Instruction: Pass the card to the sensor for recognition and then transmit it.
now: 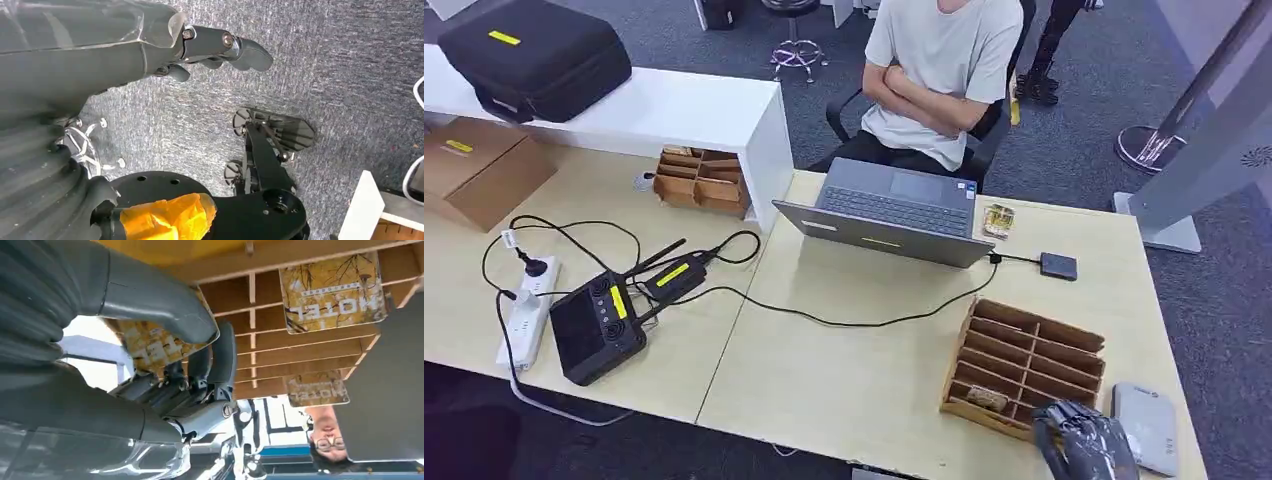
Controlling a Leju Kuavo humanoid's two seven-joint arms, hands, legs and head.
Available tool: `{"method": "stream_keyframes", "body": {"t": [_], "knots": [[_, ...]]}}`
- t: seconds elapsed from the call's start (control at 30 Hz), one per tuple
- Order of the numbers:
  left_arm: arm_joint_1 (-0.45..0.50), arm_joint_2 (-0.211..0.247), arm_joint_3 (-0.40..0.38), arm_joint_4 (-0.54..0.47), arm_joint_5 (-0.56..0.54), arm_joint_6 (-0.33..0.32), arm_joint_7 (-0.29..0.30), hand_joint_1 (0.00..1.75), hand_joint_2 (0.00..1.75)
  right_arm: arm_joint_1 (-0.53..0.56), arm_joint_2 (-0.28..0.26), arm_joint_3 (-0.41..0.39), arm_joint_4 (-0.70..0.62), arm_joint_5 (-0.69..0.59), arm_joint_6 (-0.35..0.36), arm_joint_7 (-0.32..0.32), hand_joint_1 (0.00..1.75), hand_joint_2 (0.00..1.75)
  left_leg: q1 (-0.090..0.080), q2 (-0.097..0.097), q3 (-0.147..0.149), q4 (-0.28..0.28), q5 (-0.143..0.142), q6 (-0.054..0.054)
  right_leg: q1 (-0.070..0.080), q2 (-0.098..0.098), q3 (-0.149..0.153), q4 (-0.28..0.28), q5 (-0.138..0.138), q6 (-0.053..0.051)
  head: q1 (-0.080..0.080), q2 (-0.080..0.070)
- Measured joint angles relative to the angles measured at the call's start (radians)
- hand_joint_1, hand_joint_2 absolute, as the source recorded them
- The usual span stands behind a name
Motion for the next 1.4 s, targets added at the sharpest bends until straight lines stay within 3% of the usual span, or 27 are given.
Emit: {"method": "stream_keyframes", "body": {"t": [0.83, 1.1, 1.4], "knots": [[0.000, 0.000, 0.000, 0.000, -0.008, 0.016, -0.020, 0.00, 1.75, 0.014, 0.000, 0.002, -0.027, -0.033, 0.005, -0.032, 1.71, 1.75, 0.000, 0.000, 0.000, 0.000, 0.000, 0.000, 0.000, 0.000, 0.000, 0.000, 0.000, 0.000, 0.000, 0.000], [-0.001, 0.000, 0.000, 0.000, -0.024, 0.025, -0.017, 0.00, 1.75, -0.016, 0.000, -0.005, -0.104, -0.050, 0.037, -0.100, 1.71, 1.75, 0.000, 0.001, 0.000, 0.000, 0.000, 0.000, 0.000, 0.000, 0.000, 0.000, 0.000, 0.000, 0.000, 0.000], [-0.001, 0.000, 0.000, 0.000, -0.025, 0.025, -0.017, 0.00, 1.75, -0.028, 0.000, -0.023, -0.145, -0.052, 0.047, -0.105, 1.71, 1.75, 0.000, 0.000, -0.001, 0.000, 0.000, 0.000, 0.000, 0.000, 0.000, 0.000, 0.000, 0.000, 0.000, 0.000]]}}
